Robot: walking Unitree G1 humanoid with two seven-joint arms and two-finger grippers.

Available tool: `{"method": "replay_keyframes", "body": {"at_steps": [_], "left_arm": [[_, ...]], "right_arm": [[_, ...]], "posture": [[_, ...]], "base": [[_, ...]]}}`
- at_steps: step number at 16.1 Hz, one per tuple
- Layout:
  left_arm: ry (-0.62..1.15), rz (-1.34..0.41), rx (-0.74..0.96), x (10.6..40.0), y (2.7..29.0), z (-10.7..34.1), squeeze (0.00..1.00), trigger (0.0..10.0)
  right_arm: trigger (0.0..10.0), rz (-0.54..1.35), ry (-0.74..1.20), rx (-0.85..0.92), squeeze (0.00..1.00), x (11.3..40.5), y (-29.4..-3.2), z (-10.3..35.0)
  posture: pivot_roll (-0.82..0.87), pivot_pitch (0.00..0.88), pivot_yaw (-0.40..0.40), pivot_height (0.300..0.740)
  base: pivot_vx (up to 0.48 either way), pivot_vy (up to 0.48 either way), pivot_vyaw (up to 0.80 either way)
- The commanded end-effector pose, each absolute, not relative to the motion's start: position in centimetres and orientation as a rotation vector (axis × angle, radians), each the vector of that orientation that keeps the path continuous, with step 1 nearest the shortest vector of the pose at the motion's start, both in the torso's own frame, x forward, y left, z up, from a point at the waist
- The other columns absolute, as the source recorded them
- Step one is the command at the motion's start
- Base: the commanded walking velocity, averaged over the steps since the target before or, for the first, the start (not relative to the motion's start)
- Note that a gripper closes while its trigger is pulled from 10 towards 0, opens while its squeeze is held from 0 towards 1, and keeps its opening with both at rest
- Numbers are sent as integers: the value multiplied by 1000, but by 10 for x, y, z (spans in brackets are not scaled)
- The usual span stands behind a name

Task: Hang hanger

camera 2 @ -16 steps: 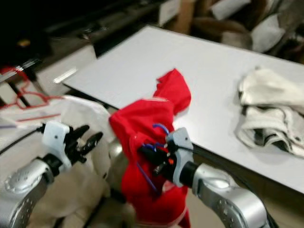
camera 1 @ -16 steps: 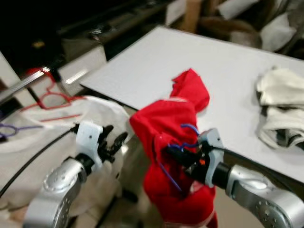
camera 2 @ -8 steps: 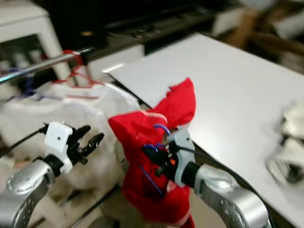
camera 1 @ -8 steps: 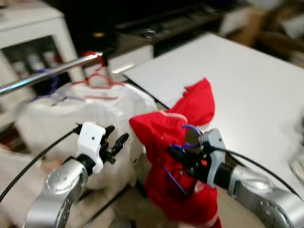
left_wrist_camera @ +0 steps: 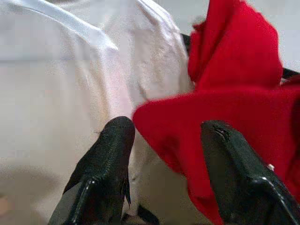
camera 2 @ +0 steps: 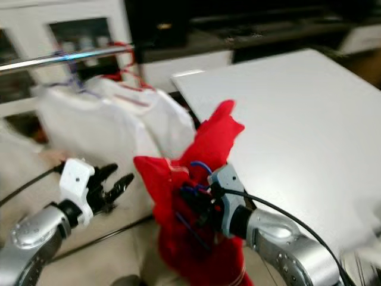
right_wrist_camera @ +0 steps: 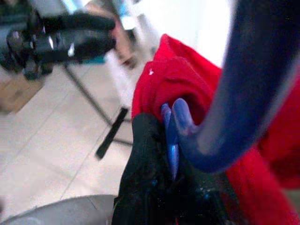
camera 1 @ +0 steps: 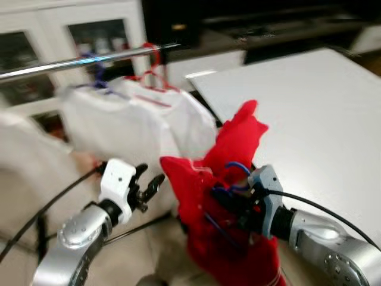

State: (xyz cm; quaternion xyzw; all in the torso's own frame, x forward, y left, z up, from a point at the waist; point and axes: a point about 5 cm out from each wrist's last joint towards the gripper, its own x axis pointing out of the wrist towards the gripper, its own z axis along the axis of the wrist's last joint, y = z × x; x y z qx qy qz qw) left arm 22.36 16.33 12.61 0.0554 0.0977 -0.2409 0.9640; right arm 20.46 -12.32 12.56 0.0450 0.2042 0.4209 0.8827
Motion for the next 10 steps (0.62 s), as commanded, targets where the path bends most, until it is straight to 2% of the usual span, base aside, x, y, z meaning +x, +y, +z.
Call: {"method": "replay_keyframes", "body": {"at_steps": [1,5,7,9,10], "left_arm": [[214,-480,125,221,167,124,0,10000],[250,-480,156,217,170,119,0,10000],[251,-417,157,216,174,115,0,10000],[253,-395,127,215,174,114,0,10000],[259,-387,112,213,174,113,0,10000]], "right_arm": [[10000,926,403,96,0,201,-116,129],[10000,889,444,35,0,200,-119,120],[10000,695,470,47,0,206,-128,101],[10000,608,490,70,0,208,-131,90],[10000,582,508,77,0,207,-132,85]], "posture": [[16,73,-11,740],[18,85,-19,740],[14,96,-27,740],[15,99,-28,740],[15,100,-28,740]], "base": [[0,0,800],[0,0,728],[0,0,0],[0,0,0],[0,307,0]]}}
